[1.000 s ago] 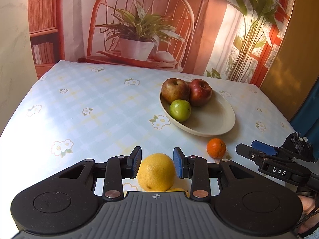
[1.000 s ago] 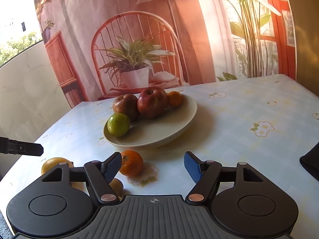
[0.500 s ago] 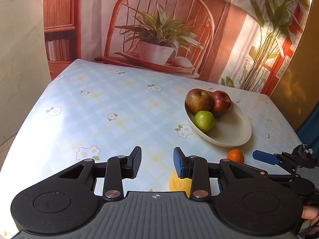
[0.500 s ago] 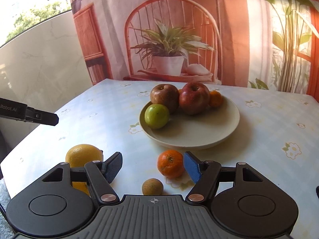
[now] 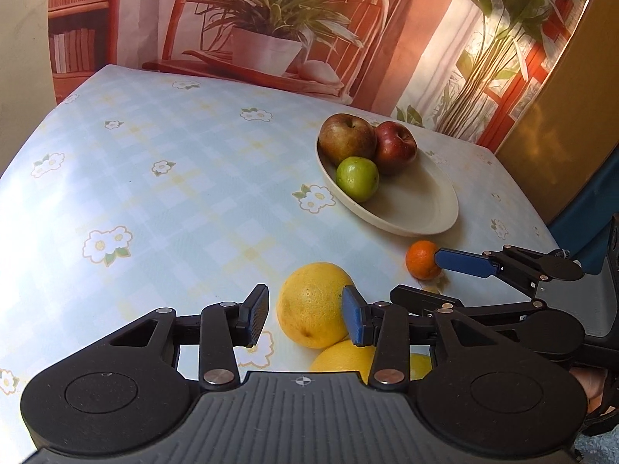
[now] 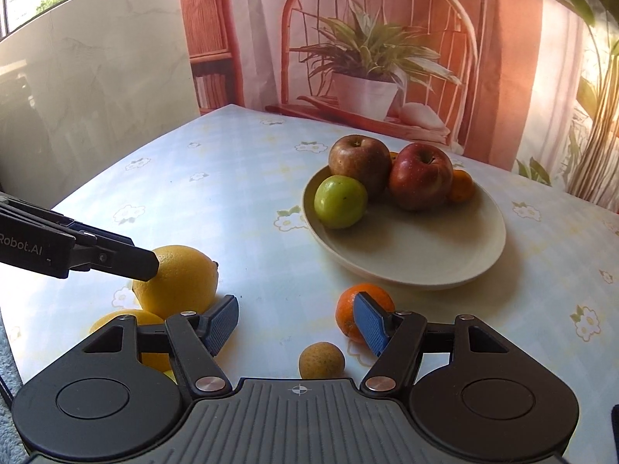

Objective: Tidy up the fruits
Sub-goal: 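Position the open right gripper around the yellow lemon and close it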

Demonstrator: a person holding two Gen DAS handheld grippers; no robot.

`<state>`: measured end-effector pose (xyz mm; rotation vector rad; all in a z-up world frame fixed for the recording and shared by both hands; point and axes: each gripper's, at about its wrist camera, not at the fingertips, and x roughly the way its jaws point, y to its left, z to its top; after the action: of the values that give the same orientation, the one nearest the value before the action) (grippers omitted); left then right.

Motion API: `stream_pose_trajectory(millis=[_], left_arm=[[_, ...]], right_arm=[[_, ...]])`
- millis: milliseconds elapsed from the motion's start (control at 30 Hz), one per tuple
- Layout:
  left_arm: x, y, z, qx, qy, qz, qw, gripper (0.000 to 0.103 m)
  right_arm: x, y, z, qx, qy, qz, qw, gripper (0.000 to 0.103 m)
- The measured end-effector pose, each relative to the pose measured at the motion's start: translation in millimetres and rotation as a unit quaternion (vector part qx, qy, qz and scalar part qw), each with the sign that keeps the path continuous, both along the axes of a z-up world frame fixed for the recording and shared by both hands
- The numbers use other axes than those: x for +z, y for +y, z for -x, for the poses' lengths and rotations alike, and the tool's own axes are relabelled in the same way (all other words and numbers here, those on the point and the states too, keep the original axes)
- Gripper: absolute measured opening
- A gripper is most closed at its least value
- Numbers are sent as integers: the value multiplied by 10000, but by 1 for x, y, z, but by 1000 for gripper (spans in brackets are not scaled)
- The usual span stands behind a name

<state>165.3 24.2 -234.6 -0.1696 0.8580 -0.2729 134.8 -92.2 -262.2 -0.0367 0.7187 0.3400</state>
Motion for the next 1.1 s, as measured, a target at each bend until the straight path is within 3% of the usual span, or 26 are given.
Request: stream_pose_trajectory(millis=[333,800,967,1100], left_arm=[[7,11,-20,233,-180,-175,9994,48],[0,11,-56,182,-114,-198,9996,48],[-3,15,-68,174,-62,-113,9998,47],[-2,36,-69,319,-76,185,9993,44]], right_arm=[[6,9,-11,213,4,161,9996,63],[1,48,-32,1000,204,478,9936,62],[-1,61,-39,1137,280,433,9922,63],[-4,71,-48,1070,335,549,9922,57]])
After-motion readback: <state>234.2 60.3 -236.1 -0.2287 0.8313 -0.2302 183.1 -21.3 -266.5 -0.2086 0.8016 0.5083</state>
